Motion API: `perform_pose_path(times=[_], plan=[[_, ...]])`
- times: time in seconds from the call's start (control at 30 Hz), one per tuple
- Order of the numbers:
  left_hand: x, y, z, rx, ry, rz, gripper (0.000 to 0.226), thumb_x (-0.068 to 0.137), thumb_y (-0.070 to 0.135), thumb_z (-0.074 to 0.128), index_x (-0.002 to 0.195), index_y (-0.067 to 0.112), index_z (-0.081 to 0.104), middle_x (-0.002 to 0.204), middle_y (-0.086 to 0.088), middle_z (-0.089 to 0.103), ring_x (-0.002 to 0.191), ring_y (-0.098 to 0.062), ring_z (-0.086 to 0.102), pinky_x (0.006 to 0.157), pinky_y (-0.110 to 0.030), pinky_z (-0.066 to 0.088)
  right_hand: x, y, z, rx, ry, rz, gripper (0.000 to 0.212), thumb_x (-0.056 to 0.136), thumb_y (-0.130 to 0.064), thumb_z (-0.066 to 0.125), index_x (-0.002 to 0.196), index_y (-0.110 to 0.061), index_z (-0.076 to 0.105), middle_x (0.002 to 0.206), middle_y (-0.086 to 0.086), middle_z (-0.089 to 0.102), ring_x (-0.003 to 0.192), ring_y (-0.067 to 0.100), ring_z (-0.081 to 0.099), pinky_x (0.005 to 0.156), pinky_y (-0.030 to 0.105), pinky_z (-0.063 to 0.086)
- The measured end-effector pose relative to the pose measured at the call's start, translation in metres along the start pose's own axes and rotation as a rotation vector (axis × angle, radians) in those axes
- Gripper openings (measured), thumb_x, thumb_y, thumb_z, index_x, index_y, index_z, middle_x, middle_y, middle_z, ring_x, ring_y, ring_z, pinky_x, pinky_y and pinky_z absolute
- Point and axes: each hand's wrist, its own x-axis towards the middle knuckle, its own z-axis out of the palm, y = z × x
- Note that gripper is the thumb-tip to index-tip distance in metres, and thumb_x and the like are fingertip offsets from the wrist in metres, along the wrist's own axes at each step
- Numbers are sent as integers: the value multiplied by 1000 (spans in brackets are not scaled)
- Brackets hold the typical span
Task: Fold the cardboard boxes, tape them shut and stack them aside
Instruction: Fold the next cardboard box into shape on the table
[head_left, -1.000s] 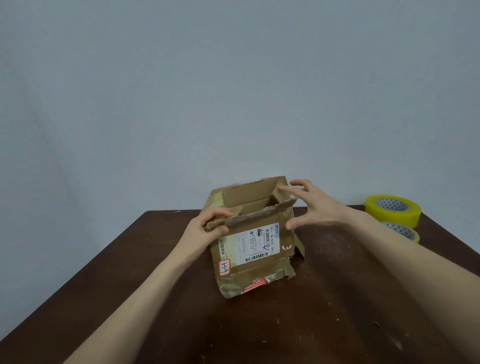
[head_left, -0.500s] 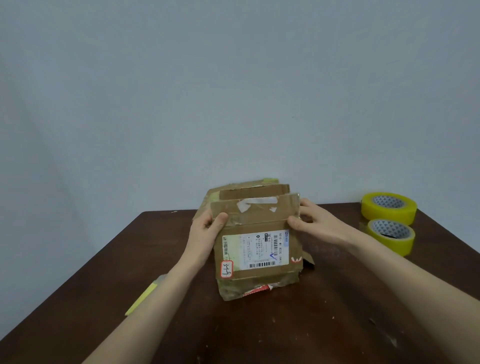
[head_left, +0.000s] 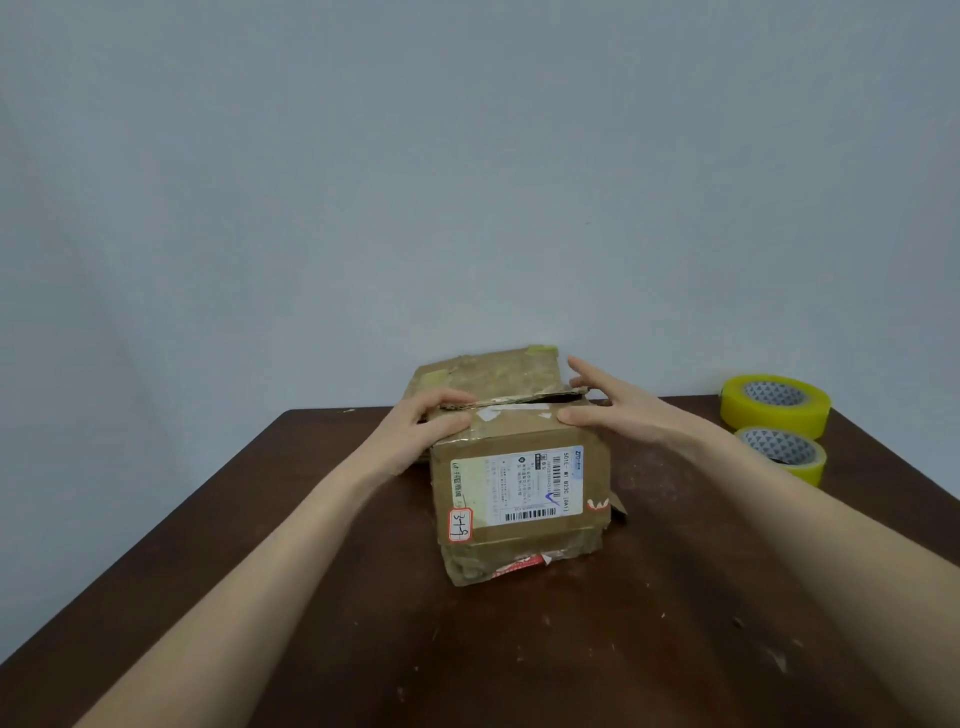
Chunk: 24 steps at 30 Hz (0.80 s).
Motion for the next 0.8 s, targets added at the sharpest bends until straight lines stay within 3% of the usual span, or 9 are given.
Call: perform_pose_path(times=[0.1, 0.2, 0.27, 0.37, 0.5, 0.63, 0.7, 0.8], plan=[[-3, 8, -2, 97, -33, 3, 23, 94, 34, 56, 115, 32, 66, 125, 6, 61, 117, -8, 53, 90, -19, 41, -1, -1, 4, -88, -41, 3, 67, 82, -59, 55, 143, -36, 38, 146, -4, 30, 136, 14, 29, 105, 26, 24], [-5, 10, 7, 200, -19, 8, 34, 102, 27, 39, 128, 19, 59, 142, 8, 46, 135, -5, 35, 109, -24, 26, -3, -2, 10, -77, -74, 20, 84, 69, -68, 55, 144, -34, 37, 147, -5, 24, 138, 15, 25, 113, 32, 24], [-7, 8, 17, 105, -1, -36, 36, 101, 30, 41, 130, 17, 58, 148, 6, 38, 140, -6, 26, 117, -34, 20, -5, -3, 14, -84, -74, 23, 92, 68, -69, 65, 146, -33, 35, 147, -5, 21, 139, 16, 24, 114, 34, 25], [-8, 9, 28, 11, 112, -74, 42, 92, 40, 56, 130, 24, 57, 151, 7, 33, 138, -10, 31, 116, -41, 25, -9, -2, 19, -81, -4, 1, 95, 63, -66, 69, 146, -29, 38, 141, -6, 25, 135, 14, 27, 108, 28, 28], [-8, 12, 26, -92, 140, -69, 45, 77, 52, 64, 119, 36, 62, 136, 10, 52, 124, -11, 49, 108, -40, 38, -20, -12, 20, -61, 63, -14, 96, 58, -68, 69, 143, -29, 43, 137, -5, 29, 124, 9, 33, 97, 23, 32], [-7, 8, 25, 96, 129, -11, 32, 90, 38, 59, 121, 30, 63, 134, 8, 55, 122, -7, 48, 102, -27, 37, -29, -13, 25, -125, 49, 12, 87, 67, -63, 68, 144, -29, 43, 137, -3, 30, 132, 14, 32, 103, 26, 31], [-3, 10, 26, 119, 120, -6, 34, 92, 38, 57, 123, 28, 62, 138, 7, 52, 127, -9, 45, 105, -28, 34, -31, -12, 26, -181, 49, 16, 85, 73, -61, 67, 146, -28, 39, 144, -1, 27, 137, 17, 29, 110, 31, 29], [-2, 8, 37, 285, 24, 6, 48, 91, 42, 56, 133, 19, 55, 147, 4, 39, 137, -12, 33, 108, -26, 23, -28, -11, 26, -475, -68, 29, 93, 74, -69, 59, 150, -26, 28, 155, 2, 20, 142, 27, 22, 115, 42, 25]])
